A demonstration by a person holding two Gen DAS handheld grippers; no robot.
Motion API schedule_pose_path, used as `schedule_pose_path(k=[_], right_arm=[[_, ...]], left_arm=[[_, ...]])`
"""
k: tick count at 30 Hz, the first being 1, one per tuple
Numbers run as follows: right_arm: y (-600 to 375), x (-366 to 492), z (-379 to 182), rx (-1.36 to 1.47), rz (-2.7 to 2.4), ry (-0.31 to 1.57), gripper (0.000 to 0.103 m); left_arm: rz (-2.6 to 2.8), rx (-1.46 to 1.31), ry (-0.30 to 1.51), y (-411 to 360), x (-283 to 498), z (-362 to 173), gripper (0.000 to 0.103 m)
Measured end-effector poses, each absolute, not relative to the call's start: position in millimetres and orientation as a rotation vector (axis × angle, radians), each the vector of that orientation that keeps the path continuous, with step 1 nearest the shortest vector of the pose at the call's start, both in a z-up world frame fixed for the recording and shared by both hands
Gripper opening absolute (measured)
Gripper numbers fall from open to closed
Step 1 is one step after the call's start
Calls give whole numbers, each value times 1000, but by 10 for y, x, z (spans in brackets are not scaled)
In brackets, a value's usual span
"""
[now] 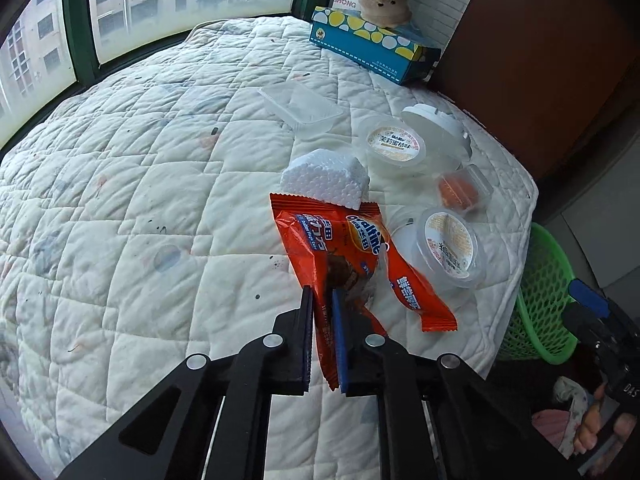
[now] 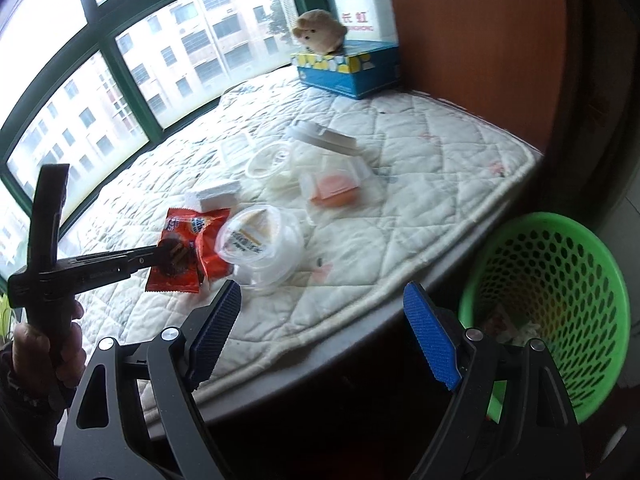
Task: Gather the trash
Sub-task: 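Return the left tool to the orange wafer packet and grasp it, then grasp the clear round plastic cup with the right tool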
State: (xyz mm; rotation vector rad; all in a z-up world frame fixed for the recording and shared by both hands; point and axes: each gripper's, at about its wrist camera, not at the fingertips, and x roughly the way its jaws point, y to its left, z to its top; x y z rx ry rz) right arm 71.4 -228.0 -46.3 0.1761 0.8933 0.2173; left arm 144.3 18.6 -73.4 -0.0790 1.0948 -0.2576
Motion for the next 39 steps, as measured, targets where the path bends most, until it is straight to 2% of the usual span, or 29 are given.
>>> schedule_pose_path(k=[19, 29, 34, 36, 39], right_arm=[[-1594, 1278, -711, 38, 323, 935, 83], [-1446, 1519, -870, -36, 319, 971, 82], [-1401, 1560, -922, -52, 320, 987, 77], [-1385, 1560, -917, -50, 323, 986, 71], [-1392, 1530, -880, -53, 315, 972, 70]], left_arm=[[-262, -50, 979, 513, 1156, -170, 6], [-243, -54, 954, 617, 1236, -60, 6], [-235, -54, 946, 636, 1278, -19, 6], [-233, -52, 942, 630, 1290, 3, 6], [-234, -48, 936, 609, 1314, 38, 6]])
